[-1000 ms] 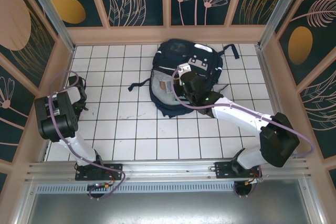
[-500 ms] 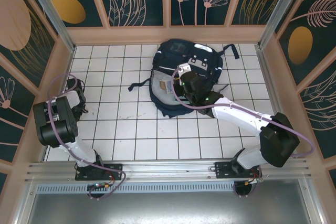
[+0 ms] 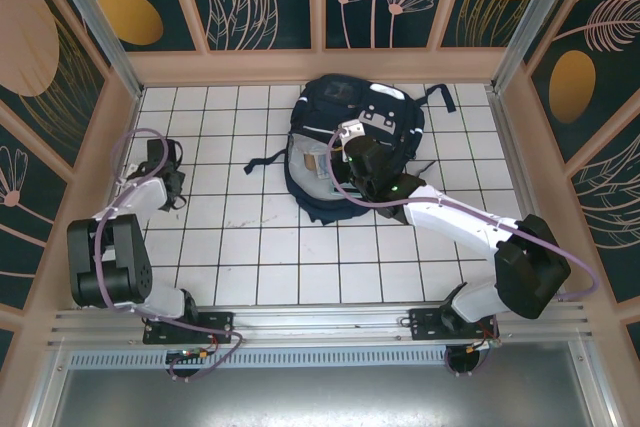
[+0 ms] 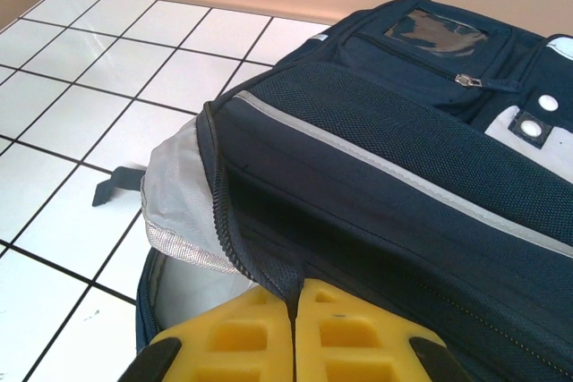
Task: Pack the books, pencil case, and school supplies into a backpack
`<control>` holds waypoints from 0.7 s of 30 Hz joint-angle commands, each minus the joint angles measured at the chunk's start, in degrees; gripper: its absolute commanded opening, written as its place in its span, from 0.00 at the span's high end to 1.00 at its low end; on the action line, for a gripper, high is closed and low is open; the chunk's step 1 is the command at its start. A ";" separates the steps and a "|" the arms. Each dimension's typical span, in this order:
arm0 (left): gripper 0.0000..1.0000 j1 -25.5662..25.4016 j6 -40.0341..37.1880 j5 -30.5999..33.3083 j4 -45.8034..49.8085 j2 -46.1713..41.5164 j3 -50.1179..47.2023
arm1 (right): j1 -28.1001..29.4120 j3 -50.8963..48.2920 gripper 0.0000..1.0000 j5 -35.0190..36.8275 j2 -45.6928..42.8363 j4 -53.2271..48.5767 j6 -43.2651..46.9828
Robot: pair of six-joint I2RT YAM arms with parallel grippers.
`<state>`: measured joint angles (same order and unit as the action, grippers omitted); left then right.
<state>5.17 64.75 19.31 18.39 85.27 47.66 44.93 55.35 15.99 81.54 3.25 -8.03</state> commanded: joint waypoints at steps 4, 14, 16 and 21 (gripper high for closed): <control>0.49 -8.67 -0.72 -1.51 -0.61 -1.82 -0.83 | -1.00 0.63 0.93 0.64 -1.30 4.26 -1.61; 0.49 -31.70 1.76 -1.74 0.57 -2.82 1.85 | -3.29 2.60 0.93 1.77 -0.15 3.00 -1.94; 0.49 -35.30 2.19 -2.25 0.90 -3.01 2.73 | -4.00 2.96 0.93 1.59 -0.23 2.77 -2.19; 0.49 -42.31 3.27 -6.14 -0.85 -2.57 4.11 | -4.92 3.80 0.93 1.59 -0.58 2.49 -2.50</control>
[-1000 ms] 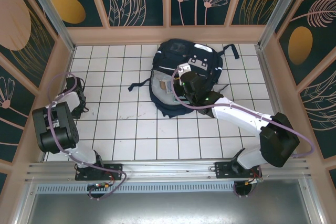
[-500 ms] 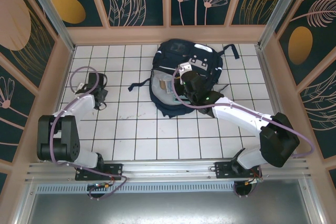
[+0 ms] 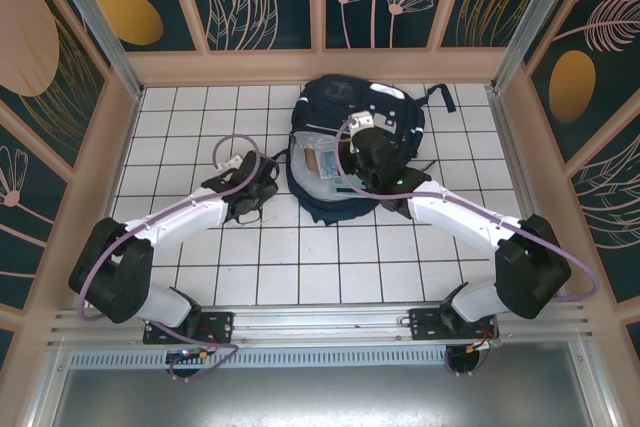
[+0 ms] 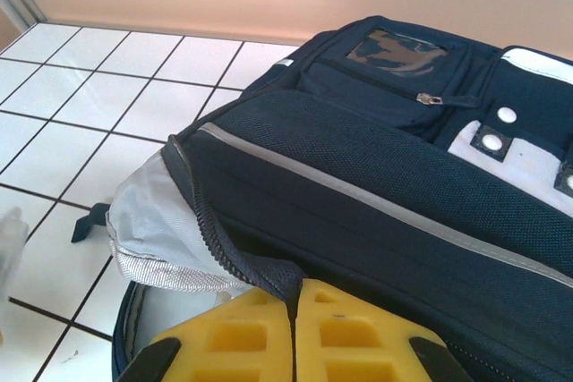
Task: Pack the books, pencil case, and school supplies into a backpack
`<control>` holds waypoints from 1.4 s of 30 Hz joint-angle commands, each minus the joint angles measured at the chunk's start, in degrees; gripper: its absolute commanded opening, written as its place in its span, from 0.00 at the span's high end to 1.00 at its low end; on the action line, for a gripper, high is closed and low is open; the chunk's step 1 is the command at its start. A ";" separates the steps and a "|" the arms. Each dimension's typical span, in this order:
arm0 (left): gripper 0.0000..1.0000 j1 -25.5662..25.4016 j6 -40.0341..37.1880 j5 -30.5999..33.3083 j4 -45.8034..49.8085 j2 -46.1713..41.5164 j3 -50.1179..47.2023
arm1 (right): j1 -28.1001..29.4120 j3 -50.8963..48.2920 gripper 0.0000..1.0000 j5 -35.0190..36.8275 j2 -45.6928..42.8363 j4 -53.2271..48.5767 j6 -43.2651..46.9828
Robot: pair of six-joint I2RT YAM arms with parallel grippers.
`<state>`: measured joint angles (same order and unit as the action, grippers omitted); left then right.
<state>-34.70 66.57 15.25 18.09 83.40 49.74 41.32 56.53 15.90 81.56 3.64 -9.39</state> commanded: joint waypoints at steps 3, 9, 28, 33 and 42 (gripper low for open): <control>0.49 -4.73 1.64 -4.56 -2.35 0.78 4.13 | -1.33 2.47 0.93 1.46 -0.70 2.19 -1.51; 0.49 -6.33 1.67 -9.07 -5.71 6.02 10.01 | -1.15 2.27 0.93 0.82 -0.83 1.90 -2.32; 0.04 -6.61 1.84 -11.56 -6.04 18.21 18.35 | -0.60 2.72 0.92 1.15 -0.88 0.89 -1.96; 0.03 -6.68 1.18 -10.29 -5.03 15.18 16.26 | -0.63 2.36 0.90 1.26 -1.05 1.06 -1.80; 0.09 -6.66 -3.74 -8.32 -5.08 8.74 11.90 | -0.54 -0.82 0.53 2.41 -4.70 -0.53 -4.25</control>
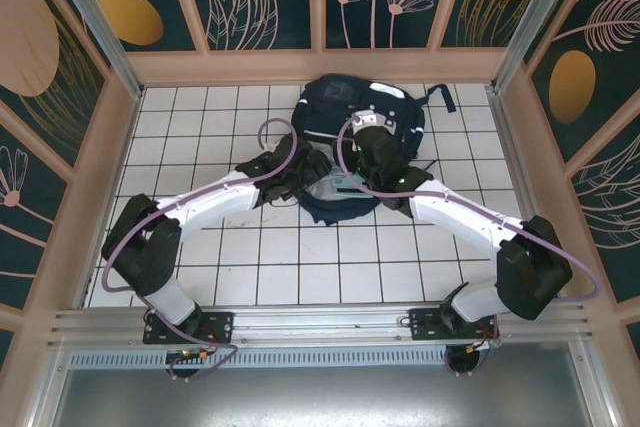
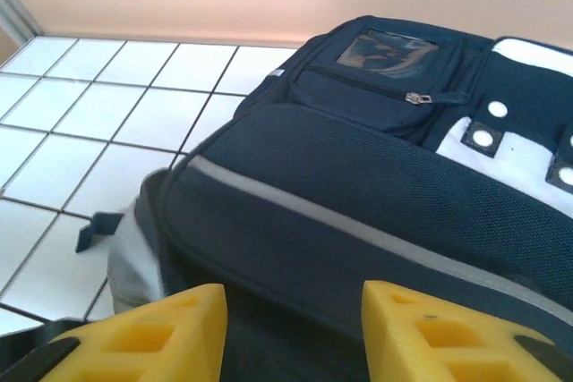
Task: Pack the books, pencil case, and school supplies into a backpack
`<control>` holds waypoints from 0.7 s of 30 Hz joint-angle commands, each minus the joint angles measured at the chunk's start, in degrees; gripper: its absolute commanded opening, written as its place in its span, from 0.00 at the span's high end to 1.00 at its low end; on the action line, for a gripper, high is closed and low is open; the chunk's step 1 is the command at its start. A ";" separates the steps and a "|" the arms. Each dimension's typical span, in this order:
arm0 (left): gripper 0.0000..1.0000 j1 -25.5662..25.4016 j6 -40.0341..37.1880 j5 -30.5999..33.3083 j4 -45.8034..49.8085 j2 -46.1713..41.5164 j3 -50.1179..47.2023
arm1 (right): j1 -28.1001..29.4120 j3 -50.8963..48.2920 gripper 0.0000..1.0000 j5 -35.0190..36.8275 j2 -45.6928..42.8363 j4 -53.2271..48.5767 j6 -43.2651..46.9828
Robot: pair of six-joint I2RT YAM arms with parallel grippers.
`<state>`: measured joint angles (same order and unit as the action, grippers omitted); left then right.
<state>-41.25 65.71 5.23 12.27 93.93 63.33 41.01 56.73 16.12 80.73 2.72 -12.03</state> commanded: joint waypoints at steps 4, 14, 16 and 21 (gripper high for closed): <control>0.11 -0.14 -4.36 0.85 0.30 -1.09 -1.98 | -0.32 -4.63 0.48 4.86 -9.24 -2.19 -3.80; 0.20 -0.53 -6.76 -3.63 -5.62 -0.74 -5.95 | -6.12 -21.60 0.57 4.18 -25.07 -9.72 -17.87; 0.21 -0.67 -6.91 -4.42 -7.45 -1.43 -7.02 | -8.56 -25.59 0.60 1.21 -27.09 -8.87 -20.41; 0.23 -0.65 -7.66 -6.43 -11.94 -3.07 -9.13 | -17.23 -32.69 0.63 -10.80 -26.46 -1.99 -23.91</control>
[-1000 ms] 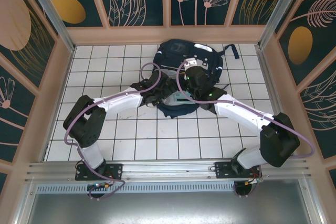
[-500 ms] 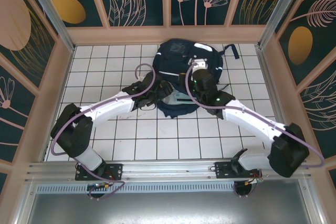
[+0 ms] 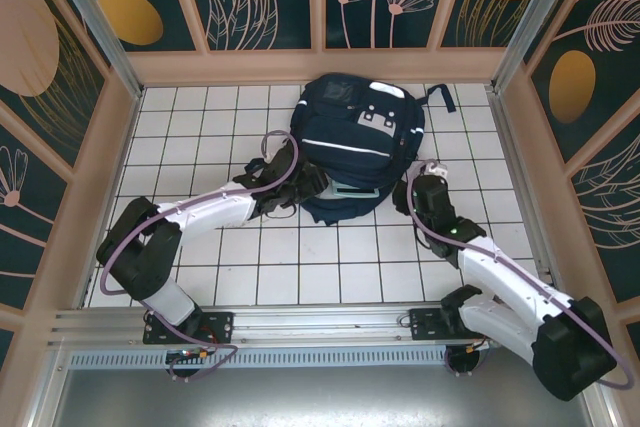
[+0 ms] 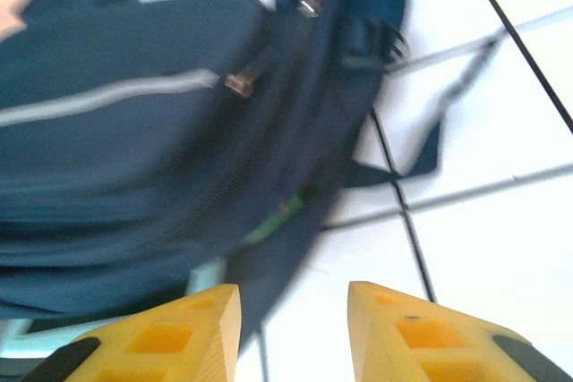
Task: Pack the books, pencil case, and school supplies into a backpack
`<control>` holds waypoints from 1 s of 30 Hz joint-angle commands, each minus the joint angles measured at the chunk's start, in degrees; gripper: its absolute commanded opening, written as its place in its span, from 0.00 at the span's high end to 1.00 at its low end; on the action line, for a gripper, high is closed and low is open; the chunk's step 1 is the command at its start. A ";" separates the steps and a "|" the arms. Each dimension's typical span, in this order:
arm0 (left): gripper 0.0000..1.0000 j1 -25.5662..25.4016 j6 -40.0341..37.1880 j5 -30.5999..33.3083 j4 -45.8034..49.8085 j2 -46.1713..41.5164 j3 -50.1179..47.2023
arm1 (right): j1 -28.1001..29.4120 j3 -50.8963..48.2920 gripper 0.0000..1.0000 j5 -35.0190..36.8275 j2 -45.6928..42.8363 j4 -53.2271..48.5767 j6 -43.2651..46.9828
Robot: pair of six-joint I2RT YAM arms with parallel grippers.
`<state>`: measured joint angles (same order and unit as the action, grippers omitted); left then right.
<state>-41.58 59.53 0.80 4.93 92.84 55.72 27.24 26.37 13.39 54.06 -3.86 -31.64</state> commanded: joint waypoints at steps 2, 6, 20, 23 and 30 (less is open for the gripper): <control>0.24 -0.26 -1.52 -2.83 -6.67 -2.54 -2.39 | -6.47 -3.72 0.62 -12.26 2.24 8.44 -5.11; 0.27 -0.30 -1.52 -4.75 -10.64 -3.47 -3.58 | -9.20 -3.18 0.62 -17.47 7.85 12.71 -5.98; 0.29 -0.28 -1.02 -10.19 -22.68 -5.79 -8.35 | -12.83 3.06 0.62 -25.46 25.83 24.53 -10.04; 0.29 -0.27 -0.81 -10.90 -23.13 -4.18 -7.46 | -12.86 5.44 0.61 -26.32 29.56 24.45 -10.11; 0.41 -0.30 -0.40 -11.92 -23.67 -0.33 -5.11 | -13.09 7.71 0.63 -26.53 34.85 25.48 -10.56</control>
<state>-41.58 59.09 -10.04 -16.67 91.13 48.49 14.55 31.73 -12.58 87.33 18.28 -41.32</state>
